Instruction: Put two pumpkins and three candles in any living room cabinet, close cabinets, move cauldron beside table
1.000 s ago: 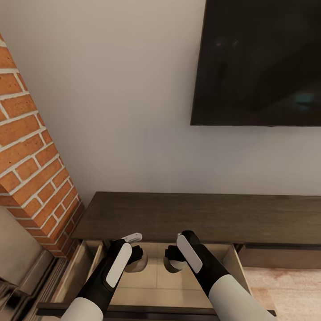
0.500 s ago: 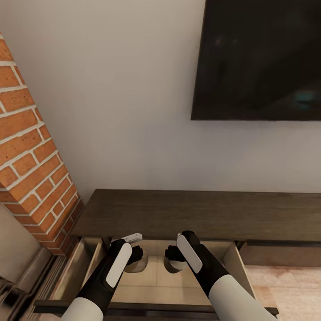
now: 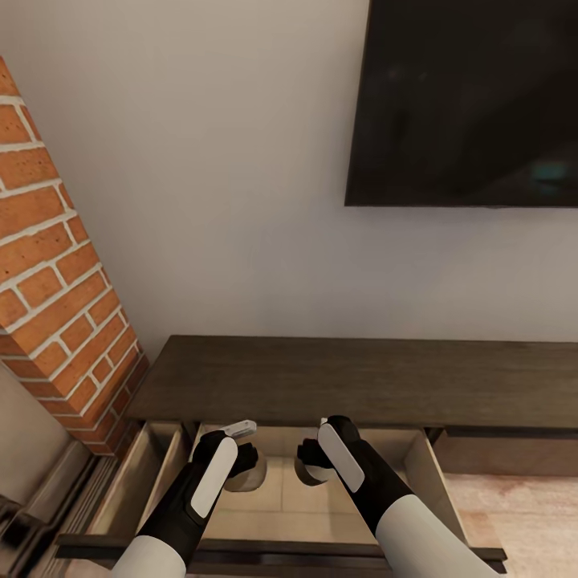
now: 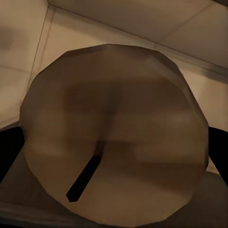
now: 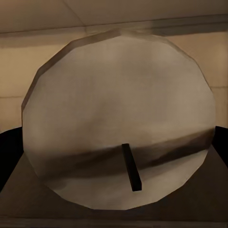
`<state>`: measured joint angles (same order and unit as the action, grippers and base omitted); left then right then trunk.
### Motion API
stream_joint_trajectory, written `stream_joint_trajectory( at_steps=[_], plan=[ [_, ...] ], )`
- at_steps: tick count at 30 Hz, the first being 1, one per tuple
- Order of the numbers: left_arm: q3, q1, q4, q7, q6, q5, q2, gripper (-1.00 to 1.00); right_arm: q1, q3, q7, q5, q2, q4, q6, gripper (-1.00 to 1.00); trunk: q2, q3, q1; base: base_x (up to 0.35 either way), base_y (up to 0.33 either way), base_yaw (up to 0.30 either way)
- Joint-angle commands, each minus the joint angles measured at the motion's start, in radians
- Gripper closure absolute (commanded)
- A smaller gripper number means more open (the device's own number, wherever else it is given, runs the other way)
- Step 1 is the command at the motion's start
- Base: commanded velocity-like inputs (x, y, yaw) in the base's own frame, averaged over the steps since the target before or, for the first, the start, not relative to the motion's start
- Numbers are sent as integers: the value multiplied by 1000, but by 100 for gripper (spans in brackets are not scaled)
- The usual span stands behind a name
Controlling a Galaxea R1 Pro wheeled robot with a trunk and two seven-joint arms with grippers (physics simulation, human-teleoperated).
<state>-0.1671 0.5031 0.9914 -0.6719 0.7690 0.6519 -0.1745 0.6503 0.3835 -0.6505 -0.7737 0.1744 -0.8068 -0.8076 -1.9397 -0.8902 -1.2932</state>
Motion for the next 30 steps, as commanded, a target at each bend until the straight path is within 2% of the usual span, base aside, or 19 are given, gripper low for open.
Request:
stream_joint_trajectory(
  at_steps=[1,30],
  plan=[
    [0,0,0,0,-1,0,0,100,0,0,0,0,0,0,1,100,-7,-3,-4,0,0,0],
    [1,0,0,-1,-5,-1,0,100,0,0,0,1,0,0,2,100,-210,-94,-115,0,0,0]
  ],
)
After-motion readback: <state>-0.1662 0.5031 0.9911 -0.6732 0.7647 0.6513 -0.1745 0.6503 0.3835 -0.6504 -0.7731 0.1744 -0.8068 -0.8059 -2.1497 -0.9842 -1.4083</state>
